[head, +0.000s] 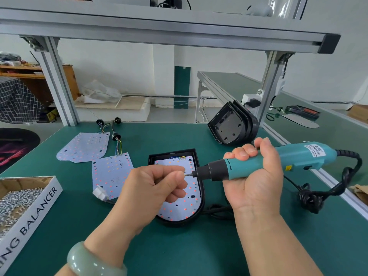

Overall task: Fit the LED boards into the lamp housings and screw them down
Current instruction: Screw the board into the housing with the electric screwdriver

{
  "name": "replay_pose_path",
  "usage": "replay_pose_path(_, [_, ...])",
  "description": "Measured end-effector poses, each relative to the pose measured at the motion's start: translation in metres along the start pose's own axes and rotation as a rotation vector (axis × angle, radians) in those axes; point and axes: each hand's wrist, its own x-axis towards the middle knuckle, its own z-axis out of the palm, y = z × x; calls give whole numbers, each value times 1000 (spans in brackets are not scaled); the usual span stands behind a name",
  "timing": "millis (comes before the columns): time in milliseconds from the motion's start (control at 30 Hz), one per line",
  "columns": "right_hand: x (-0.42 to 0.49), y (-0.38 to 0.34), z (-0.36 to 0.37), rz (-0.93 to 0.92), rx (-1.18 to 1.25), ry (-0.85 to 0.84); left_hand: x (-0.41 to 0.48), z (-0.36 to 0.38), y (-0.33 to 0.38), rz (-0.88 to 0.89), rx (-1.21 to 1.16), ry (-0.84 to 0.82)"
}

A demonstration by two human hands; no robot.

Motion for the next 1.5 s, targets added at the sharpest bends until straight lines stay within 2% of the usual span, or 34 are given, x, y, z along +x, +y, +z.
replay_pose_path(67, [1,-1,-1,-7,-4,7,2,-2,-1,-15,-22,48])
replay_pose_path(133, [2,-2,-2,-12,-9,16,8,-8,-4,-47,-1,175])
replay_pose_path(233, [4,-4,-4,-19,-25,20,16,-20,-12,-103,319,381])
replay_pose_path(267, [5,-4,-5,-17,-40,20,17,-23,-15,-169,414,374])
replay_pose_path(333, [7,-1,-6,-10,-95,15,18,-22,-23,-299,503,249])
replay_pose_path(400, [7,2,-7,-8,-164,12,21,-17,-26,-338,596,126])
replay_pose_path(500, [5,6,-9,-3,-236,-12,26,-7,-25,-374,665,24])
replay_pose_path(633, [4,8,-9,-16,-365,-75,30,-3,-19,-403,807,21])
replay_pose_path(733, [2,9,-7,-41,-471,-122,33,-4,-18,-403,820,-8])
replay_pose_path(1167, [-6,22,-4,-80,-655,-258,30,2,-13,-381,937,-3])
replay_pose_path(1367, [-7,21,-2,-84,-635,-289,29,1,-12,-356,928,7])
replay_pose_path(1500, [-4,9,-1,-74,-447,-216,27,-10,-15,-272,801,61])
